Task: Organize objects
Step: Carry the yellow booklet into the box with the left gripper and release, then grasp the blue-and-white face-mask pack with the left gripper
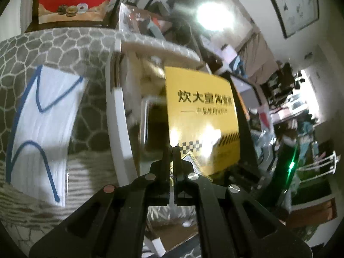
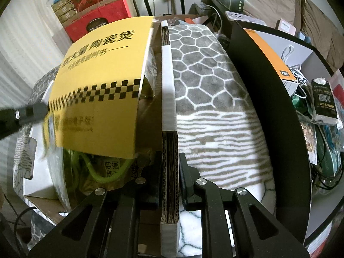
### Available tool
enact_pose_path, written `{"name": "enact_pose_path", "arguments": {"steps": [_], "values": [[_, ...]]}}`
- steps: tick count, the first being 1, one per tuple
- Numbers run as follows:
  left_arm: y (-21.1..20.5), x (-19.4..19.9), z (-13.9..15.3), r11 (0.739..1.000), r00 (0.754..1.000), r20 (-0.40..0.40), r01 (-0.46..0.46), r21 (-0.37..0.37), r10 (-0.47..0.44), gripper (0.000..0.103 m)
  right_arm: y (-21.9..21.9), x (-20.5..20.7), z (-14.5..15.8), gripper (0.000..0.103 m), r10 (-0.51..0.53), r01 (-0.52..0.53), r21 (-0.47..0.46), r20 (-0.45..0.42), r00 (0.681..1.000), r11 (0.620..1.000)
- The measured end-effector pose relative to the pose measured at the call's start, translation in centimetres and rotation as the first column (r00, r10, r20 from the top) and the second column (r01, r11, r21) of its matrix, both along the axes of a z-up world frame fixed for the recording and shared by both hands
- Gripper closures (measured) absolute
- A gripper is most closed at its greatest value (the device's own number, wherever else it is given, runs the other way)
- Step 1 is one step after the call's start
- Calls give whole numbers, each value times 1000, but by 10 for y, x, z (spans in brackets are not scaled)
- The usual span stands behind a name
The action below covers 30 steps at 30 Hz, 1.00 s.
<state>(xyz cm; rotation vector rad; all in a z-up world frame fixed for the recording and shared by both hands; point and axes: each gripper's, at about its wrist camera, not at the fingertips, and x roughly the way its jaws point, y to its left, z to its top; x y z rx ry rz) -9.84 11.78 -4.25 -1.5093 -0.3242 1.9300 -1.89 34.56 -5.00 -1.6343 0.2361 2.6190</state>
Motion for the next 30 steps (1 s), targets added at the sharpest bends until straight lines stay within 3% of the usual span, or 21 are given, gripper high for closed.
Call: {"name": "enact_pose_path", "arguments": {"steps": [6,12,14,16,19,23,30], "values": [[0,18,9,998,997,-64,36,-57,-40,102,0,0,1,88,-2,2,-9,1,1000,1000],[-2,16,27,998,994,-88,54,-44,-58,101,-3,0,2,88,-4,4,-4,2,1000,1000],[-7,14,36,998,994,-96,50,-29,-53,93,-3,-1,2,88,-3,3,-4,1,1000,1000],[-14,10,46,999,993,-116,32,-19,-34,63,-2,-2,1,88,-4,4,-8,2,1000,1000],[-36,-1,54,998,987,-158,-35,-56,26,37,-1,-3,1,88,-4,4,-6,2,1000,1000],[-67,-20,44,979,980,-176,-117,-167,87,32,0,-4,0,88,-5,5,-6,1,1000,1000],[-111,-43,0,943,981,-115,-182,-280,155,30,2,-4,0,88,-5,5,-3,1,1000,1000]]}}
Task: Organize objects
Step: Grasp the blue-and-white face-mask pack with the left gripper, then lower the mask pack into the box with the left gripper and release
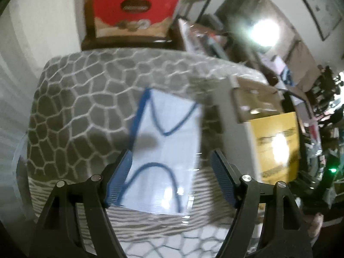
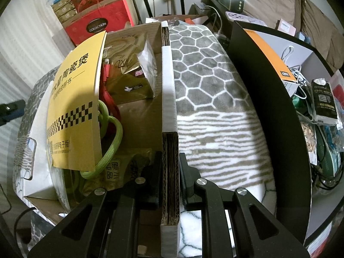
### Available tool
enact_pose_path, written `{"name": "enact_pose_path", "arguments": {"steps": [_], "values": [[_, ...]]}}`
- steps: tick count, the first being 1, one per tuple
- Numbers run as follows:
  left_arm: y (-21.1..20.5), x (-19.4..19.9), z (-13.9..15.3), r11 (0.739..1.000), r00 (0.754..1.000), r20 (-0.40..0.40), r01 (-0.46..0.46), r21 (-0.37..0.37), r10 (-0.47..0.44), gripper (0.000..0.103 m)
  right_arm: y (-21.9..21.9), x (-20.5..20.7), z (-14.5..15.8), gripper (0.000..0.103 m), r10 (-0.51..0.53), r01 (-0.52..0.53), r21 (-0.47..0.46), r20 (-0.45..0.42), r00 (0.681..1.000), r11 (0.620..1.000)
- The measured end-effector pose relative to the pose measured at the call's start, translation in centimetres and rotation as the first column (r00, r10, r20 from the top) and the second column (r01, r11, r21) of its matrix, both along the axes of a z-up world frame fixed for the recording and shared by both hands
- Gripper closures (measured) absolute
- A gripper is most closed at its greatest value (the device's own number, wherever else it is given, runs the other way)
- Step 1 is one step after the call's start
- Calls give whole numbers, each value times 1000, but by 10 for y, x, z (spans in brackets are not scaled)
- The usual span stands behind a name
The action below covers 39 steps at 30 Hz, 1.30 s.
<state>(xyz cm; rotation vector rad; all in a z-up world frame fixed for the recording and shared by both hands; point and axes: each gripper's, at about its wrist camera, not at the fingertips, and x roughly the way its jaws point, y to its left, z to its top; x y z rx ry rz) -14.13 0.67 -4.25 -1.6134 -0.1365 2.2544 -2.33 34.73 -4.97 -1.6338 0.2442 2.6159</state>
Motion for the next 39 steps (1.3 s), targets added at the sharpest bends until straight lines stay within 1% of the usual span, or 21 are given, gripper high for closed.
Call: {"name": "enact_pose_path", "arguments": {"steps": [5,10,12,14,16,17,19,20,21,23,25,27,29,39], "values": [[-12,-6,-22,1000,999,41,-8,-28,10,29,0,0,0,88,0,0,2,0,1000,1000],[-13,-12,-43,996,997,76,14,-87,-8,28,0,0,0,88,0,0,1,0,1000,1000],[-11,-11,-44,996,998,58,33,-87,-28,28,0,0,0,88,0,0,0,0,1000,1000],[-9,-9,-43,994,998,45,40,-103,-36,38,1,0,0,88,-1,1,-2,0,1000,1000],[-6,-8,-42,989,999,19,41,-143,-39,67,0,0,0,88,0,0,0,1,1000,1000],[-6,-7,-41,988,999,13,43,-146,-42,73,0,0,0,88,-1,1,0,1,1000,1000],[-7,-9,-40,992,999,27,34,-118,-31,91,0,0,0,88,-1,1,0,1,1000,1000],[-8,-10,-40,994,999,29,26,-110,-23,94,0,0,0,88,-1,1,0,1,1000,1000],[-8,-11,-39,994,999,26,25,-108,-22,100,0,0,0,88,0,0,0,1,1000,1000],[-7,-13,-37,994,999,18,38,-99,-37,102,0,0,0,88,0,0,1,2,1000,1000],[-5,-15,-32,997,999,15,41,-64,-41,102,0,0,0,88,0,0,1,2,1000,1000],[-6,-15,-22,999,999,-9,33,-22,-33,102,1,0,-1,88,0,0,0,2,1000,1000],[-7,-14,-7,998,999,-24,35,44,-34,102,0,0,-1,88,-1,1,0,2,1000,1000],[1,-6,64,983,989,-143,72,170,-48,102,0,0,-1,88,1,-1,6,2,1000,1000]]}}
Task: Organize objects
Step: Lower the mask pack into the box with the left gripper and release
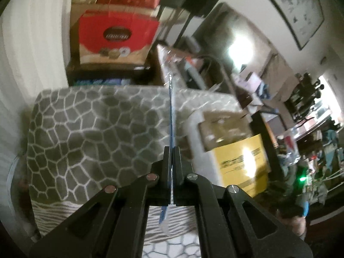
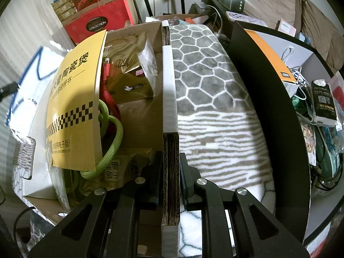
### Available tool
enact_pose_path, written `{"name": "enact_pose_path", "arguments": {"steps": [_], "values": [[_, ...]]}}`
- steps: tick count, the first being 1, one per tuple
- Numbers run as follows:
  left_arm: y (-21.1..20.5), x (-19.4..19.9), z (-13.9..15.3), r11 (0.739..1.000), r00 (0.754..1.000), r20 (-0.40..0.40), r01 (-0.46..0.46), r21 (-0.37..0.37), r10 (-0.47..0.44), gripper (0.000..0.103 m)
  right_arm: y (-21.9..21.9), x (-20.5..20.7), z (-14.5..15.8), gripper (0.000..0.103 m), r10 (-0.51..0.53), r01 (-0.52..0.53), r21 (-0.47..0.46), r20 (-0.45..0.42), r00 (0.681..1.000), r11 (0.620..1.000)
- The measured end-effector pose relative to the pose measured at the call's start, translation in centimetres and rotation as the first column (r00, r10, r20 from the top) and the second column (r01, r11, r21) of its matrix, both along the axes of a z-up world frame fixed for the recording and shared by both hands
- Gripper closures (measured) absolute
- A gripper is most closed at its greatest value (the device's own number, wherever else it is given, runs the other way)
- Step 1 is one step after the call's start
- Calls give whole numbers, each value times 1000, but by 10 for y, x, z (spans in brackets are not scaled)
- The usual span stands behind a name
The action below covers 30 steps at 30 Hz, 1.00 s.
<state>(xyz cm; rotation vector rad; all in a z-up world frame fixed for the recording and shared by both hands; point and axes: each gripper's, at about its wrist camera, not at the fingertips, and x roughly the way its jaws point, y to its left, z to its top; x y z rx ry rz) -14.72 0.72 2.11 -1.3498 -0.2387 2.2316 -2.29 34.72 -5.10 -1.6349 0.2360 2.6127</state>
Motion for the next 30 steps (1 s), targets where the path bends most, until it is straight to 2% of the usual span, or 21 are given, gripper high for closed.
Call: {"name": "enact_pose_path", "arguments": {"steps": [5,10,16,21,27,30], "values": [[30,13,25,997,997,-37,69,21,-68,102,0,0,0,88,0,0,0,1,1000,1000],[74,25,33,990,989,-42,144,5,-143,102,0,0,0,88,0,0,0,0,1000,1000],[139,37,16,972,972,13,236,-1,-236,102,0,-1,0,88,0,0,-1,0,1000,1000],[178,40,0,962,960,59,274,0,-273,102,1,0,0,88,-1,1,-4,0,1000,1000],[189,30,-19,970,956,162,236,62,-243,101,1,0,1,88,-2,2,-8,1,1000,1000],[185,32,-17,968,958,141,245,59,-251,100,1,0,1,88,-2,2,-9,0,1000,1000]]}}
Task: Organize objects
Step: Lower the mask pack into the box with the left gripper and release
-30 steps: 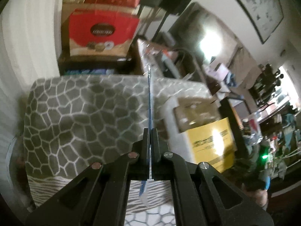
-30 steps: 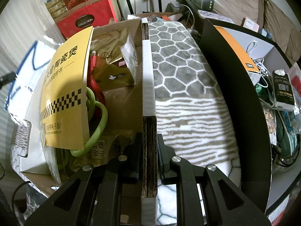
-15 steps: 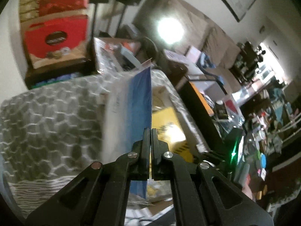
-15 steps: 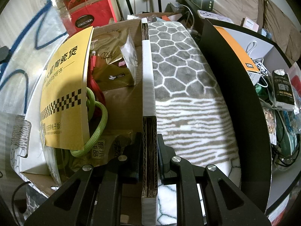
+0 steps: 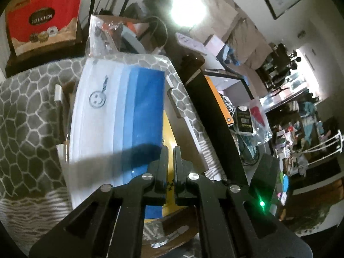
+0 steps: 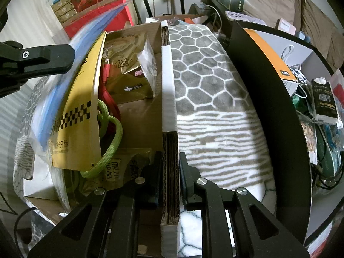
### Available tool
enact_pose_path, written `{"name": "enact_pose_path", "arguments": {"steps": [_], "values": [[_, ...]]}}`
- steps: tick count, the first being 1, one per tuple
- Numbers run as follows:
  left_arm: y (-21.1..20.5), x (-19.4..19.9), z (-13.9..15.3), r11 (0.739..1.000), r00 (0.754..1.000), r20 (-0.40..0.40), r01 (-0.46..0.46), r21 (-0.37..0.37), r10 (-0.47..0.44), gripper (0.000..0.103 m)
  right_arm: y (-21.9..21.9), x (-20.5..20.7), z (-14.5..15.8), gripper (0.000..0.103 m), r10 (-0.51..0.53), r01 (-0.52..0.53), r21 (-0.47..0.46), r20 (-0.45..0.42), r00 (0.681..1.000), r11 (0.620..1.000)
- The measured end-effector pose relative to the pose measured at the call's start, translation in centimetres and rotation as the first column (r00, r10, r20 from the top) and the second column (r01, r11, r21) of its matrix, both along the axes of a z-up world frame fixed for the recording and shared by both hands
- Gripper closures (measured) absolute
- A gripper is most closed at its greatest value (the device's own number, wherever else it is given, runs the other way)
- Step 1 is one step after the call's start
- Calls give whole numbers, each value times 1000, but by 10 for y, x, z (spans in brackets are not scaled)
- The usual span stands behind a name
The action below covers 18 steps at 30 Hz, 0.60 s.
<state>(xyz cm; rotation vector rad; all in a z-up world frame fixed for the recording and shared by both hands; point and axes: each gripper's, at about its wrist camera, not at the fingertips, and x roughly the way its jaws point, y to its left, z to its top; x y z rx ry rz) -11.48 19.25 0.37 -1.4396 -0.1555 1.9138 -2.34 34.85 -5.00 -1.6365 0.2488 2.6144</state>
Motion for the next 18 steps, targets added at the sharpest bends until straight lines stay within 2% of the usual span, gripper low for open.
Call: {"name": "enact_pose_path", "arguments": {"steps": [2,4,5,8,11,13,15,18], "values": [[-7,5,8,999,999,-29,33,15,-33,93,0,0,0,88,0,0,0,0,1000,1000],[-14,7,14,999,998,-50,34,26,-33,67,0,0,0,88,0,0,-1,0,1000,1000],[-21,8,19,999,997,-77,27,32,-24,64,0,0,0,88,0,0,-1,-1,1000,1000],[-36,0,25,1000,991,-135,-17,3,17,62,0,0,0,88,0,0,1,0,1000,1000],[-61,-17,14,990,978,-172,-127,-63,115,61,0,0,0,88,0,0,0,0,1000,1000],[-68,-26,-3,983,982,-139,-146,-111,130,61,0,0,0,88,-1,1,1,0,1000,1000],[-70,-30,-25,982,990,-66,-132,-135,124,69,-1,0,0,88,-1,1,3,-1,1000,1000],[-68,-22,-30,981,987,-108,-135,-141,121,69,-1,0,1,87,-2,2,3,0,1000,1000]]}}
